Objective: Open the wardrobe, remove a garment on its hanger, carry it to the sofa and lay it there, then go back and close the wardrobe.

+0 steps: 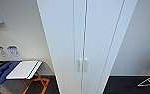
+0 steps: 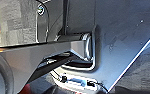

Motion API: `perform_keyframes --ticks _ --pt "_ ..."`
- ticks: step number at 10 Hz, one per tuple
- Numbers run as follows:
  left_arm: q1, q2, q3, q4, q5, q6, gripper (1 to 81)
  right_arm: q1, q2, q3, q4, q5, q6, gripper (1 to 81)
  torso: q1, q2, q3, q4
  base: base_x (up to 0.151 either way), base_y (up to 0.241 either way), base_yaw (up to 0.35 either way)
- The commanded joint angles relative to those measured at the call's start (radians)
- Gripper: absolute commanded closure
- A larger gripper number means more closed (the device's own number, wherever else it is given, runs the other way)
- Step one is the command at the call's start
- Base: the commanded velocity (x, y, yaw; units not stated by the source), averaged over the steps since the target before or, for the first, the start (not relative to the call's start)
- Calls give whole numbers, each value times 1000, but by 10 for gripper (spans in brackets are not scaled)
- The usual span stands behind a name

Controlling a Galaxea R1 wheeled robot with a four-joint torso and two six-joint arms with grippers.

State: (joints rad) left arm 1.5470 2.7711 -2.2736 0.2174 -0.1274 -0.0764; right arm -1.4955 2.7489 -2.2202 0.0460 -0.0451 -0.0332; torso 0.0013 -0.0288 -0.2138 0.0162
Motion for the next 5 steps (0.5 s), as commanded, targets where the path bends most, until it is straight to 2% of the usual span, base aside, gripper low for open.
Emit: perform_keyframes --ticks 1,5 --pt "-12 -10 11 8 55 4 10 30 -12 13 -8 -68 -4 10 0 0 0 0 89 0 0" --pt "-14 -5 11 8 55 4 10 31 -12 12 -9 -68 -5 10 0 0 0 0 82 0 0"
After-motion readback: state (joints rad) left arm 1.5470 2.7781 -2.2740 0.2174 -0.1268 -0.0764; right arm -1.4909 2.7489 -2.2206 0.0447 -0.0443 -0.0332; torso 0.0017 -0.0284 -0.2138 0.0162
